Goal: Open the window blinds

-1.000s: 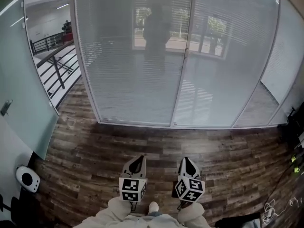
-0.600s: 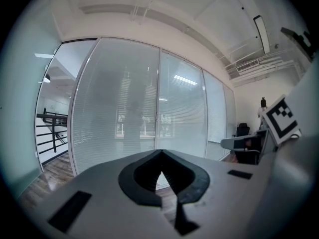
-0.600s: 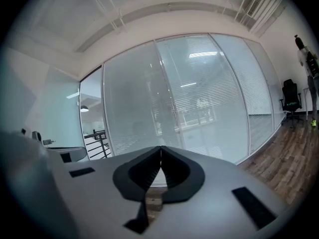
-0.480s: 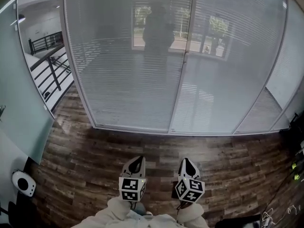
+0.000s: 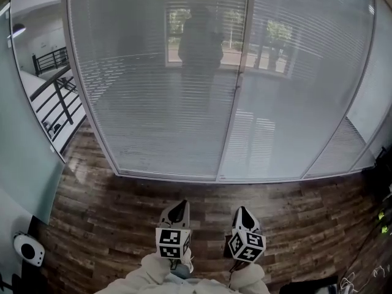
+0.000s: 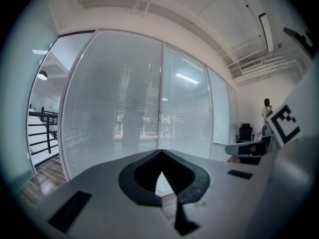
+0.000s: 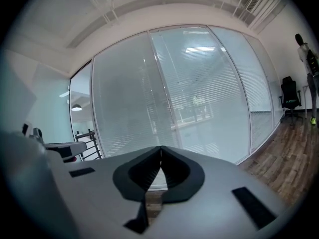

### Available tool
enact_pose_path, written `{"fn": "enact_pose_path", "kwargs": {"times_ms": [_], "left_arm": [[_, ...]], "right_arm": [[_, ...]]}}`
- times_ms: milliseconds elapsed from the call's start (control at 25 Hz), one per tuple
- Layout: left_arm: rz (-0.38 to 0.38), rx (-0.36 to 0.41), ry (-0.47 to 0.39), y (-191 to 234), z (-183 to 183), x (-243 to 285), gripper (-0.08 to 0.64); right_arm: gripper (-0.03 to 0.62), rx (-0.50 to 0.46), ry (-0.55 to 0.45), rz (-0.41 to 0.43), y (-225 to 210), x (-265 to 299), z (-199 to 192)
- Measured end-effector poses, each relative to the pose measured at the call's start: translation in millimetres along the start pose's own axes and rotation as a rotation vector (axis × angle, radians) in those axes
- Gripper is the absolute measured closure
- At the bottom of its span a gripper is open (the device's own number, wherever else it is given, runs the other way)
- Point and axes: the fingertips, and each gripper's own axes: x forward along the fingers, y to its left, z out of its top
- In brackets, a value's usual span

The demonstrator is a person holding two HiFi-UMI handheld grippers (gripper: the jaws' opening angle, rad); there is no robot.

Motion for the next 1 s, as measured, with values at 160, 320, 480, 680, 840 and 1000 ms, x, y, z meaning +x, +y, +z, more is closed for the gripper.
{"fn": "enact_pose_path", "kwargs": {"times_ms": [160, 320, 480, 680, 840, 1000], "left_arm": [[-0.017, 0.003, -0.017, 21, 15, 49, 0.560], [-0.026, 0.013, -0.019, 49, 29, 98, 0.560], [-0.031, 0.021, -0.014, 75, 41, 146, 0.560], [-0.042, 0.032, 0.017, 100, 37, 193, 0.560], [-0.052, 0.030, 0.031, 108, 39, 223, 0.560], [-0.045, 0.016, 0.052, 123, 35, 243, 0.560]], "right_arm": [[0.578, -0.010, -0.018, 0.001, 3, 56, 20], [0.578, -0.014, -0.055, -0.016, 7, 109, 43], [0.578, -0.004, -0.055, -0.027, 6, 163, 56], [0.578, 0.014, -0.053, -0.044, 5, 211, 59], [0.578, 0.027, -0.023, -0.068, -6, 240, 58], [0.578, 0.042, 0.003, -0.079, -9, 267, 57]]}}
